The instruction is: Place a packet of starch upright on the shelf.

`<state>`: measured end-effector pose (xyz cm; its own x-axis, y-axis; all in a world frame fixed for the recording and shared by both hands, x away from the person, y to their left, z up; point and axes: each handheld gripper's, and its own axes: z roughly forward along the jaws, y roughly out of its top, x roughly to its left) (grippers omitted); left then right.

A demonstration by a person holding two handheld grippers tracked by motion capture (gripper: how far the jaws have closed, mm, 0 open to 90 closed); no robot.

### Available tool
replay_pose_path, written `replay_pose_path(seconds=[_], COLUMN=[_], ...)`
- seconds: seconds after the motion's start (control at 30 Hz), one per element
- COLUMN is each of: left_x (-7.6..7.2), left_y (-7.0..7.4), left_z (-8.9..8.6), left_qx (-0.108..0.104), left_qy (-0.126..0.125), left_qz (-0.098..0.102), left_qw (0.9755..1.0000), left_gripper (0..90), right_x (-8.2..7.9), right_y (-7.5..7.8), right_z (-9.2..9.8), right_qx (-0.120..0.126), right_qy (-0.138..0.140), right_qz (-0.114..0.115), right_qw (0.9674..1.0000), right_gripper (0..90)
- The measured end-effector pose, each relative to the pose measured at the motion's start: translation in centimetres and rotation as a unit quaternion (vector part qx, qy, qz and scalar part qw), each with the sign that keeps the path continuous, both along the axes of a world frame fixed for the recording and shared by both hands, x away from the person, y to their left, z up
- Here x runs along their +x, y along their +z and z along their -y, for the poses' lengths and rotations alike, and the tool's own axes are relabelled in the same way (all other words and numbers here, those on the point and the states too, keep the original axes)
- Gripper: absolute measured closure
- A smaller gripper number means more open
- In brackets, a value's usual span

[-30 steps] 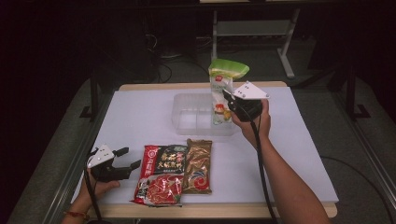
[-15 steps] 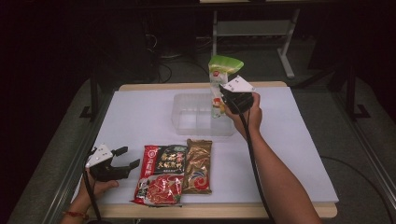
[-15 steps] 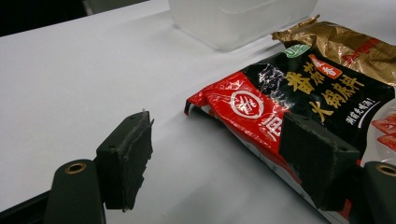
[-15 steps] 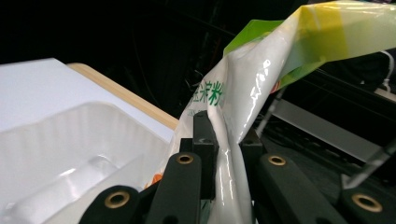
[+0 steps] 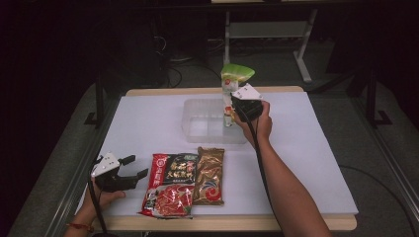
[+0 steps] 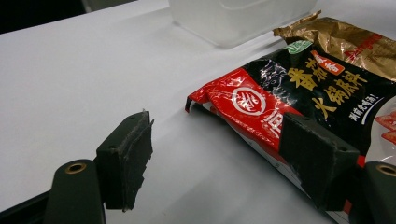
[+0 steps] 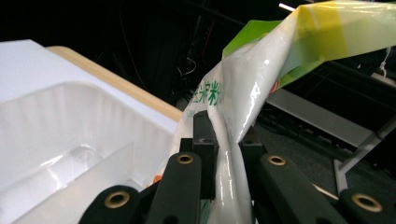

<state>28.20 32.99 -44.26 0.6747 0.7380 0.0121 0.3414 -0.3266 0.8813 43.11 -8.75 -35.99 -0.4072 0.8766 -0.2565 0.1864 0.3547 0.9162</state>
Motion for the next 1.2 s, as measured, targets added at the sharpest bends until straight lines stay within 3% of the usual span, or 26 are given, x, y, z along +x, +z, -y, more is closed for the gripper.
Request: replay_pose_path(seconds=[0.23, 0.47, 0.57, 0.67, 0.83, 0.93, 1.1, 1.2], left_x=[0.0, 0.0, 0.0, 0.0, 0.0, 0.0, 0.0, 0.0], left_y=[0.0, -0.1, -0.1, -0.1, -0.1, -0.1, -0.2, -0.2], left_z=[0.0, 0.1, 0.2, 0.2, 0.3, 0.3, 0.4, 0.5], left_qx=[0.001, 0.002, 0.006, 0.009, 0.009, 0.01, 0.012, 0.014], left_qy=[0.0, -0.003, -0.006, -0.007, -0.008, -0.01, -0.013, -0.015], left_qz=[0.0, -0.002, -0.003, -0.003, -0.005, -0.007, -0.01, -0.01], left_qw=[1.0, 1.0, 1.0, 0.9999, 0.9999, 0.9999, 0.9998, 0.9997], left_gripper=[25.5, 25.5, 25.5, 25.5, 25.5, 25.5, 25.5, 25.5], right_x=[-0.5, -1.1, -1.4, -1.6, -2.2, -2.4, -2.3, -2.4], right_y=[-1.7, -2.1, -2.5, -2.8, -2.6, -2.5, -2.4, -2.7], right_z=[-0.2, 0.4, 0.8, 0.9, 1.4, 1.6, 2.4, 2.3], right_qx=[-0.005, 0.0, -0.007, -0.015, -0.006, -0.023, -0.048, -0.073], right_qy=[0.01, 0.024, 0.042, 0.053, 0.065, 0.079, 0.108, 0.112], right_qz=[-0.002, -0.008, -0.029, -0.034, -0.042, -0.059, -0.095, -0.099], right_qw=[0.9999, 0.9997, 0.9987, 0.9979, 0.997, 0.9949, 0.9885, 0.986], right_gripper=[82.6, 81.7, 79.2, 79.0, 78.2, 77.4, 80.1, 81.5])
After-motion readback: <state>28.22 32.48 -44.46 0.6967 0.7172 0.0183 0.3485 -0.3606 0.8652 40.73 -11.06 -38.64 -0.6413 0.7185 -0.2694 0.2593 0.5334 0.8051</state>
